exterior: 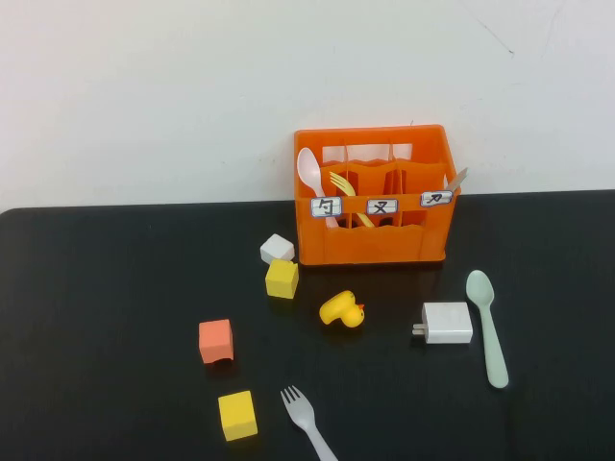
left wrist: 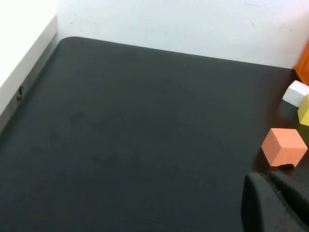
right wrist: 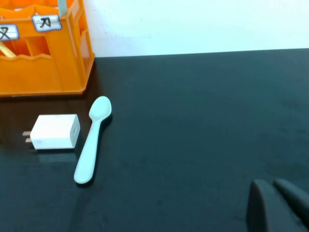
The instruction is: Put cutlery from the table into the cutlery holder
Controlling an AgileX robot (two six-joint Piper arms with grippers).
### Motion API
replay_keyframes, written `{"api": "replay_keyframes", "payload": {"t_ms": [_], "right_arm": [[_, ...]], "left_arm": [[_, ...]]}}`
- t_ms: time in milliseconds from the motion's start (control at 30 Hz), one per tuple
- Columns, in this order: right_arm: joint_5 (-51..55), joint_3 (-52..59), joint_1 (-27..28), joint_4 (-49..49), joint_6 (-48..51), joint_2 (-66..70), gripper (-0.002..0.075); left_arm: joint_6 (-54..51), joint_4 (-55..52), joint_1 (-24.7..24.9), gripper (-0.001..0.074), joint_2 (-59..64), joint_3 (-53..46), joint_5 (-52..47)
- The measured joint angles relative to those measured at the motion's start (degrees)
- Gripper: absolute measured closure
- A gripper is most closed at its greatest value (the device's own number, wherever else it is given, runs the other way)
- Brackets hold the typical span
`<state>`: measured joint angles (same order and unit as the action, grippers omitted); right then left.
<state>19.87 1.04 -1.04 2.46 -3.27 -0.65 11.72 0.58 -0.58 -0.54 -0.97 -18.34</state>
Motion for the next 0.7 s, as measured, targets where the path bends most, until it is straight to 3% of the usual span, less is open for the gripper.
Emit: {"api": "replay_keyframes", "payload": {"t_ms": [700], "right_arm": [[0.0, 0.0, 0.0, 1.0, 0.0, 0.0, 0.0728]], "left_arm": [[0.0, 1.2, 0.0, 0.0736, 0.0, 0.0, 0.0]]}}
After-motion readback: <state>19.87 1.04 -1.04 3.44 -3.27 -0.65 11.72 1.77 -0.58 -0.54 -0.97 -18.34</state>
